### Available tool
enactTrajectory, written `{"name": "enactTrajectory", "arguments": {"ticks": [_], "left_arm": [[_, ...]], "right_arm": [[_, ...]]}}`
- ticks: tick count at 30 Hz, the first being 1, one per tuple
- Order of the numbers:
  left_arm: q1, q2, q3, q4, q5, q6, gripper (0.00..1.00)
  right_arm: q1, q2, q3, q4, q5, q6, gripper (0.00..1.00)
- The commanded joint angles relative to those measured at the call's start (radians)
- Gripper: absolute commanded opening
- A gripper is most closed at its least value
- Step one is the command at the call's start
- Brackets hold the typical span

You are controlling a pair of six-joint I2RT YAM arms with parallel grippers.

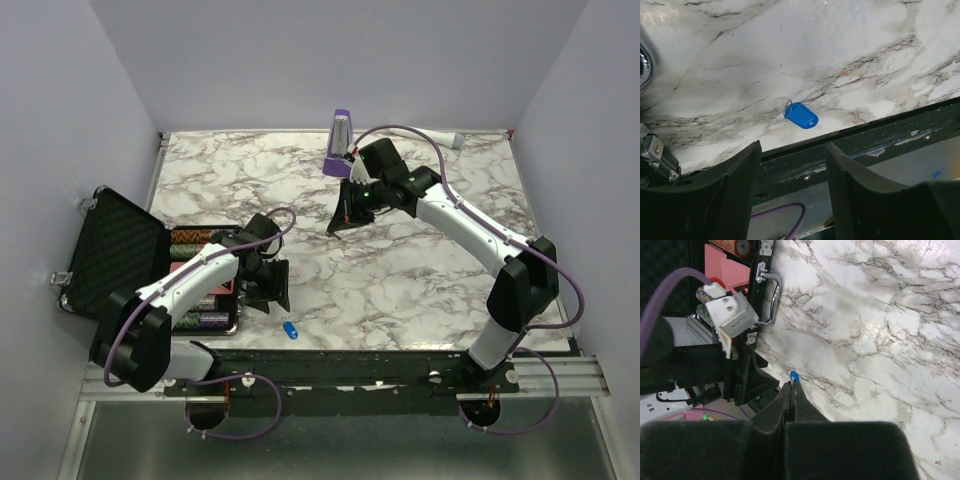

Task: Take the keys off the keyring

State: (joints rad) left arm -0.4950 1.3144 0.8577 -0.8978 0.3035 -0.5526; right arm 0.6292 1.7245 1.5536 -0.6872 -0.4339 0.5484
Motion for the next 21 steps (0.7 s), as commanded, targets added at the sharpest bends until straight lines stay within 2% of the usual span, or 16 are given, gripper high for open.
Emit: {"name": "enactTrajectory", "arguments": {"ticks": [1,8,21], "left_arm": [[-0.033,0.039,-0.034,0.069,-0.003,-0.023,0.61],[-0.062,0.098,-0.068,0.125,-0.015,-0.044,0.58],[-0.063,0.184,-0.088,0.186,-0.02,-0.052,0.4]], "right_arm": [[0.0,-0.029,-0.003,-0.031,0.029,-0.041,0.01],[0.0,-0.005,0.016,-0.04,0.003,-0.054,0.01],[0.0,0.0,0.017,-0.051,-0.009,-0.079,0.01]]}}
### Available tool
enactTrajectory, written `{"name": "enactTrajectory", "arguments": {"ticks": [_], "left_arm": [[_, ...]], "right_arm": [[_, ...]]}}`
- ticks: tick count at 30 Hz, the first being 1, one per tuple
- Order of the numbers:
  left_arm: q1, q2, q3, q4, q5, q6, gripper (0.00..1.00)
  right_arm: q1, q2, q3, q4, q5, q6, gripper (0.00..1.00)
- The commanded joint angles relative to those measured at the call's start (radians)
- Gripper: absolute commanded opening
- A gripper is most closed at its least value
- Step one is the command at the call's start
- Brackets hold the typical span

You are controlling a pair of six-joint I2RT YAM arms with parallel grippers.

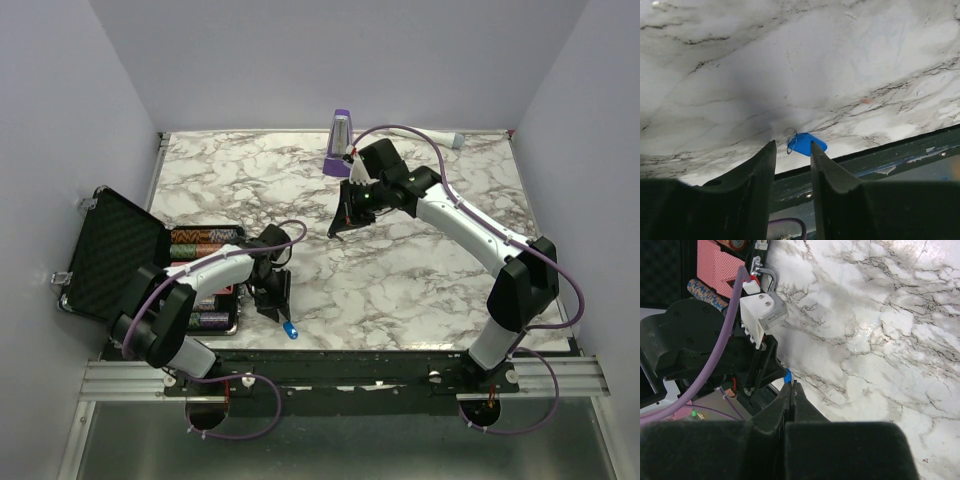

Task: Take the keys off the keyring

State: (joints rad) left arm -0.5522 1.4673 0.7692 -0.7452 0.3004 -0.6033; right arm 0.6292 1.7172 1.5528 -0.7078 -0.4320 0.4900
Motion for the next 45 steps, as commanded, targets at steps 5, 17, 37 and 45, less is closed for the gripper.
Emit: {"name": "enactTrajectory", "arguments": {"ticks": [5,17,37,45], "left_arm": [[-0.006,0.05,0.012,0.03,-0.012,0.008,0.07],[-0.006,0.024,0.231,-0.097,-0.066,0.046,0.0],[-0.005,0.464,0.889,-0.158,-0.036,0.088,0.34],[-0.003,0.381,0.857,-0.177,-0.061,0.089,0.99]], "right_arm": [[-0.002,0.009,0.02,-0.03,-0.007,-0.024,0.01],[-0.014,0.007,0.076,-0.056,0.045,-0.042,0.01],[-0.045,-0.133,-0.031,-0.061,0.11,-0.028,0.01],[-0.045,-0.195,-0.134,0.025,0.144,0.025,0.01]]}}
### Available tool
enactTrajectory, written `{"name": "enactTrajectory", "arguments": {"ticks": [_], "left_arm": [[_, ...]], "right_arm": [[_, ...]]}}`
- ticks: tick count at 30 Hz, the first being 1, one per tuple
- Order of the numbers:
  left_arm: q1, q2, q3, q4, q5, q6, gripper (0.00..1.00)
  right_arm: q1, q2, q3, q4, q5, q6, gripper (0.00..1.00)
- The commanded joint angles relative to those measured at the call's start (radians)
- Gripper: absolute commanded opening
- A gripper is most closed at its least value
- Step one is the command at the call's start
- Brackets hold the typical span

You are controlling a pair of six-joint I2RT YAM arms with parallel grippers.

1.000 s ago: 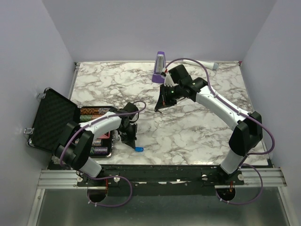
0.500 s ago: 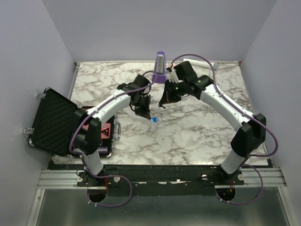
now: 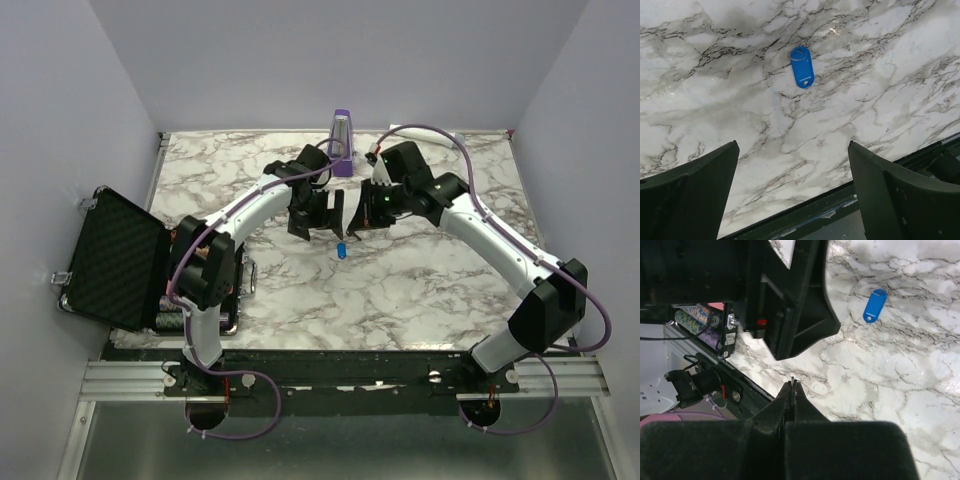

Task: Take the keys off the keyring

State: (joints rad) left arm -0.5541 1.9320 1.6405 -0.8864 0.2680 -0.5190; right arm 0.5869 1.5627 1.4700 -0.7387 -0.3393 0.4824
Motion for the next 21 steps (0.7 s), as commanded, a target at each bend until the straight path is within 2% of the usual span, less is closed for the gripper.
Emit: {"name": "enactTrajectory", "arguments": {"ticks": [1,8,13,17,21], "left_arm": [[-0.001,-0.106,-0.022,-0.039,-0.032,0.005,0.99],[0.04,-0.3,-0.114,-0.052,-0.059,-0.004,0.99],[0.068,-0.482,-0.243,-0.036,-0.099,0.022,0.99],[0.082,-0.631,-0.378,-0.008,-0.134,0.031,0.99],[0.092,-0.757,-0.487,0.021,-0.162,0.031,0.99]], "right_arm": [[-0.002,-0.05,-0.068,0.07,0.057,0.038,0.01],[-0.002,-0.144,-0.212,0.166,0.192,0.058,0.01],[-0.001,-0.19,-0.303,0.225,0.304,0.084,0.01],[0.002,-0.173,-0.349,0.254,0.394,0.142,0.01],[0.016,-0.083,-0.312,0.219,0.474,0.206,0.01]]}}
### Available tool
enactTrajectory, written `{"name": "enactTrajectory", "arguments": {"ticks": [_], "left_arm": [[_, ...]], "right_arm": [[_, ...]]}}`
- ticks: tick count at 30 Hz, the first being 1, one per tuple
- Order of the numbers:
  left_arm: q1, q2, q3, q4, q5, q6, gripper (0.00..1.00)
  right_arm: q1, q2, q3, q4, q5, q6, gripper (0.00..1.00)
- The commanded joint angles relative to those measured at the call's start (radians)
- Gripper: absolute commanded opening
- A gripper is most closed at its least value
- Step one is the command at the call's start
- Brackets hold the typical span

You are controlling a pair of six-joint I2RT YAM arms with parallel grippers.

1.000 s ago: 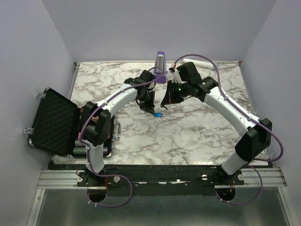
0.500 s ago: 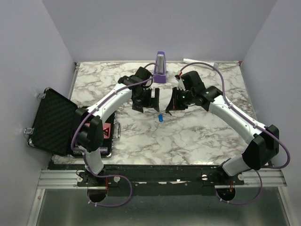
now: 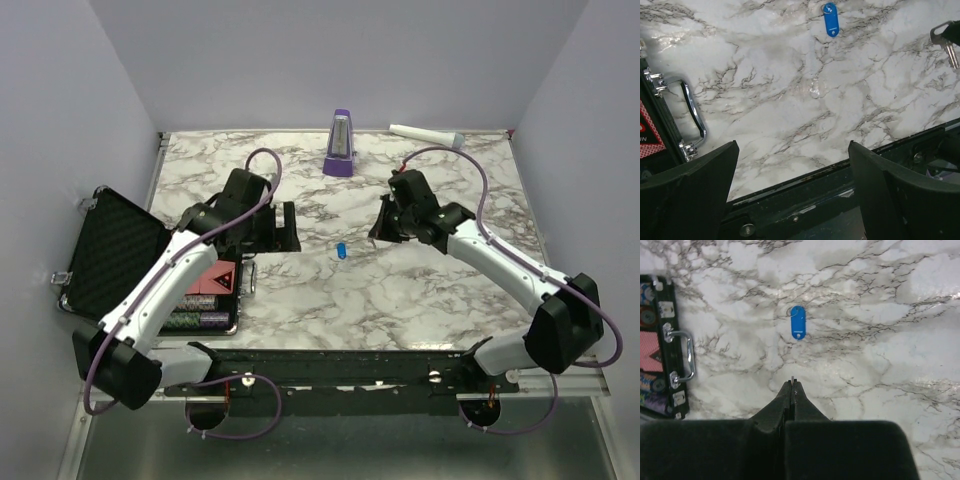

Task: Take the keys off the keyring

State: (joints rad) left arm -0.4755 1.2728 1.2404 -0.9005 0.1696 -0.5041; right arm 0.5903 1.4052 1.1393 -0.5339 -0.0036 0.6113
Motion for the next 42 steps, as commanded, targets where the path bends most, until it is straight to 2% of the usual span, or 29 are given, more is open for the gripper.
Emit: {"name": "enactTrajectory", "arguments": {"ticks": [1,8,13,15,18,21,35,40,42], "left_arm": [[0.014,-0.124,-0.104,0.038,-0.07,0.016,0.99],[0.018,-0.226,-0.16,0.029,-0.085,0.019,0.98],[0.021,-0.242,-0.171,0.02,-0.099,0.026,0.98],[0.023,-0.237,-0.171,0.018,-0.097,0.027,0.98],[0.026,-0.239,-0.173,0.028,-0.093,0.029,0.98],[0.026,-0.231,-0.168,0.037,-0.087,0.027,0.98],[0.026,-0.231,-0.145,0.057,-0.085,0.039,0.98],[0.028,-0.247,-0.15,0.078,-0.085,0.042,0.98],[0.028,-0.257,-0.15,0.087,-0.1,0.042,0.98]], "right_arm": [[0.016,0.099,0.03,0.009,0.142,0.08,0.01],[0.019,0.251,0.109,0.002,0.132,0.099,0.01],[0.02,0.325,0.175,-0.057,0.139,0.094,0.01],[0.022,0.339,0.195,-0.077,0.133,0.093,0.05],[0.022,0.351,0.212,-0.093,0.105,0.091,0.27],[0.02,0.347,0.212,-0.106,0.097,0.091,0.37],[0.02,0.269,0.194,-0.078,0.086,0.061,0.39],[0.02,0.221,0.18,-0.061,0.068,0.033,0.45],[0.019,0.203,0.181,-0.063,0.06,0.021,0.53]]}}
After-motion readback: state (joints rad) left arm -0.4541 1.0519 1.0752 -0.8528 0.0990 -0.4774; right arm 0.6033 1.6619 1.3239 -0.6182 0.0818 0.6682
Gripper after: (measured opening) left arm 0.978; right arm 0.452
